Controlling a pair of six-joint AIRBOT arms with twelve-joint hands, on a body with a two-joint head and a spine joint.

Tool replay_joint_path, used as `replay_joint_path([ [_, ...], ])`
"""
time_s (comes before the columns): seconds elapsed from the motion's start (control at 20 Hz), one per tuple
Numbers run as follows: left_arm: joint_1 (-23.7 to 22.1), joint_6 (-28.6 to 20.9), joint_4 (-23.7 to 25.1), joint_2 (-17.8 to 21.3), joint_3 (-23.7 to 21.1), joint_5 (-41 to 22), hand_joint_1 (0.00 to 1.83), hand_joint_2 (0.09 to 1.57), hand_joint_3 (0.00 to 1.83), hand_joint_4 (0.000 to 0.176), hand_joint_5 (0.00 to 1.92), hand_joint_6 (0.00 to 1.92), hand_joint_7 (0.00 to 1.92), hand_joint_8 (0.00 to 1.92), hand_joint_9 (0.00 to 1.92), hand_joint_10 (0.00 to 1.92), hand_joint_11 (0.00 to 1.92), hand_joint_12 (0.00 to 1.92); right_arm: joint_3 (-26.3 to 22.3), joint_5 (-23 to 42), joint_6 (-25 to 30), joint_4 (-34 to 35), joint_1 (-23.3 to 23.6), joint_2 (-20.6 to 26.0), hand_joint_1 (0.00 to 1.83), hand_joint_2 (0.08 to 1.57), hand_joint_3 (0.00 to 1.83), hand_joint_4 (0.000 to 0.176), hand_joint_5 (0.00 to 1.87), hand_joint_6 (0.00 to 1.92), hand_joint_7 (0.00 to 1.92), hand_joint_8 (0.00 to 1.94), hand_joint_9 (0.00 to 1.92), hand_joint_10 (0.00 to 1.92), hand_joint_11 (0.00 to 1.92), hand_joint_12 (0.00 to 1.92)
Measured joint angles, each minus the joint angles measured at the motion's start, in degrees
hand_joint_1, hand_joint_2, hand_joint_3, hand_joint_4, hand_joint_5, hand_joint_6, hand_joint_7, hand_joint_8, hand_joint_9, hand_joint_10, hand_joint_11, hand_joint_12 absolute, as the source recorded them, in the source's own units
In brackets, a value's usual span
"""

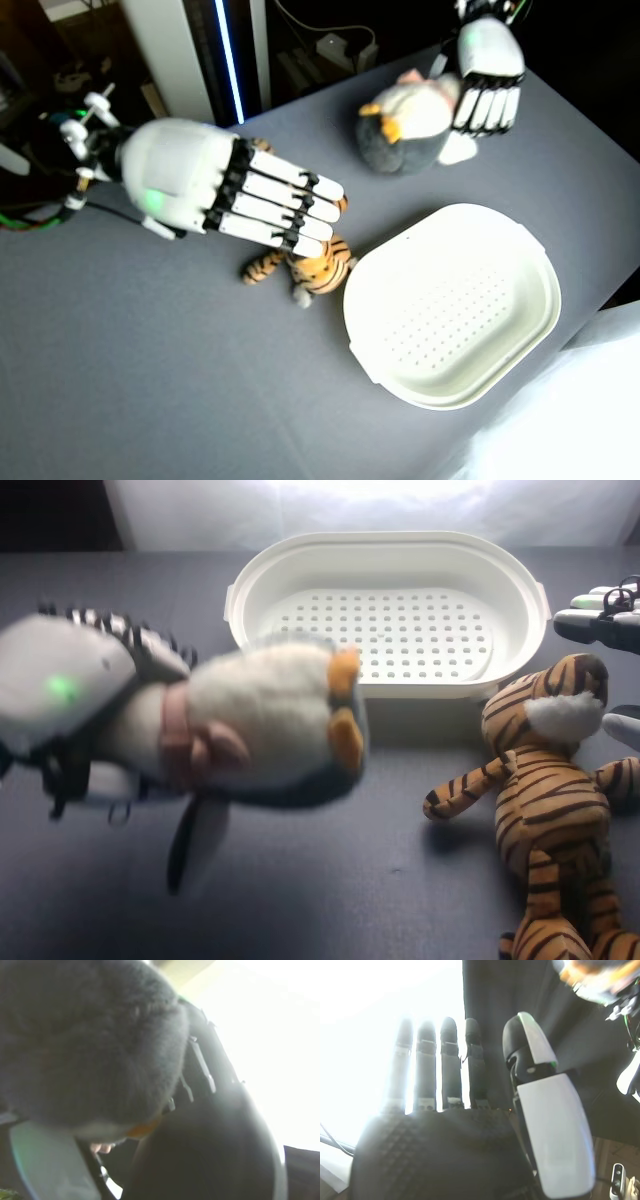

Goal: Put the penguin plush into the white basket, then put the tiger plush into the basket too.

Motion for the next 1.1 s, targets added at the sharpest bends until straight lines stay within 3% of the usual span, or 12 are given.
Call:
replay_joint_path([
  [0.05,-2.62,0.09,-1.49,-1.36,2.03,-1.29,1.27,1.04,0.00,0.000,1.37,0.09,1.06,1.03,0.91,0.88,0.64,1.38,0.02,0.04,0.02,0.02,0.00,0.00,0.82,1.31,0.00,0.000,0.46,0.00,0.41,0.00,0.37,0.01,0.19,0.46],
  [0.2,-8.68,3.23,-5.62,-5.18,6.51,1.07,1.28,1.08,0.00,0.000,1.36,0.02,0.97,1.23,0.84,0.99,0.51,1.53,0.22,-0.02,0.07,0.04,0.00,-0.11,0.81,1.31,0.00,0.000,0.47,0.00,0.42,0.00,0.38,0.01,0.20,0.46],
  [0.25,-11.13,4.17,-6.32,-6.84,8.44,3.74,1.29,1.05,0.00,0.000,1.37,0.03,1.06,1.07,0.91,0.78,0.58,1.31,0.37,0.00,0.07,-0.04,0.00,-0.11,0.81,1.30,0.00,0.000,0.48,0.01,0.42,0.00,0.39,0.01,0.21,0.47],
  [0.35,-15.91,4.74,-7.52,-10.67,13.51,9.70,1.29,1.02,0.00,0.000,1.38,0.05,1.17,0.87,1.03,0.51,0.51,1.24,0.37,0.04,0.13,0.02,0.00,-0.11,0.77,1.30,0.00,0.000,0.47,0.00,0.43,0.01,0.40,0.01,0.21,0.48],
  [0.5,-20.83,4.92,-9.53,-14.10,20.02,19.12,1.29,1.04,0.00,0.000,1.38,0.04,1.11,0.98,1.03,0.58,0.59,1.28,0.37,-0.02,0.17,0.11,-0.02,-0.11,0.75,1.30,0.00,0.000,0.47,0.00,0.45,0.00,0.41,0.00,0.19,0.55],
  [0.7,-28.06,16.90,-13.64,-17.88,25.05,29.92,1.25,1.09,0.00,0.000,1.10,0.63,0.99,1.13,0.90,0.43,0.51,1.36,0.55,0.02,0.22,-0.24,0.00,-0.11,0.79,1.31,0.00,0.000,0.48,0.00,0.46,0.00,0.44,0.01,0.22,0.59],
  [0.75,-28.57,18.47,-14.08,-18.16,25.05,30.51,1.20,1.02,0.00,0.000,0.90,0.22,0.83,0.48,0.79,0.31,0.36,1.25,0.55,0.07,0.24,-0.46,0.00,-0.11,0.76,1.31,0.00,0.000,0.47,0.00,0.46,0.00,0.44,0.01,0.22,0.60],
  [0.8,-28.57,19.19,-14.27,-18.49,25.03,31.39,1.16,0.99,0.00,0.000,0.80,0.06,0.77,0.16,0.69,0.15,0.25,1.03,0.55,0.00,0.24,-0.39,-0.02,-0.11,0.74,1.31,0.00,0.000,0.47,0.00,0.45,0.00,0.44,0.01,0.22,0.61],
  [0.9,-28.02,19.71,-15.28,-18.51,24.98,33.83,1.07,0.96,0.00,0.000,0.57,0.00,0.55,0.01,0.48,0.01,0.10,0.80,0.55,0.00,0.35,0.02,-0.02,-0.11,0.80,1.32,0.00,0.000,0.48,0.00,0.46,0.00,0.45,0.00,0.22,0.63],
  [0.95,-27.65,19.76,-15.82,-18.51,24.98,34.01,1.04,0.93,0.00,0.037,0.46,0.00,0.43,0.00,0.37,0.00,0.03,0.82,0.55,0.04,0.39,0.00,-0.02,-0.11,0.83,1.32,0.00,0.000,0.49,0.00,0.47,0.00,0.46,0.01,0.22,0.64],
  [1.05,-27.17,19.80,-16.26,-18.43,24.76,33.55,1.02,0.90,0.00,0.078,0.36,0.00,0.35,0.00,0.32,0.00,0.02,0.89,0.55,0.02,0.57,-0.13,-0.02,-0.11,0.84,1.32,0.00,0.000,0.50,0.01,0.48,0.01,0.48,0.01,0.24,0.65],
  [1.1,-26.71,19.76,-16.28,-17.99,24.11,32.57,1.02,0.89,0.00,0.078,0.34,0.00,0.30,0.00,0.28,0.00,0.00,0.85,0.55,0.04,0.59,-0.33,0.00,-0.11,0.83,1.32,0.00,0.000,0.51,0.01,0.48,0.01,0.49,0.01,0.25,0.66],
])
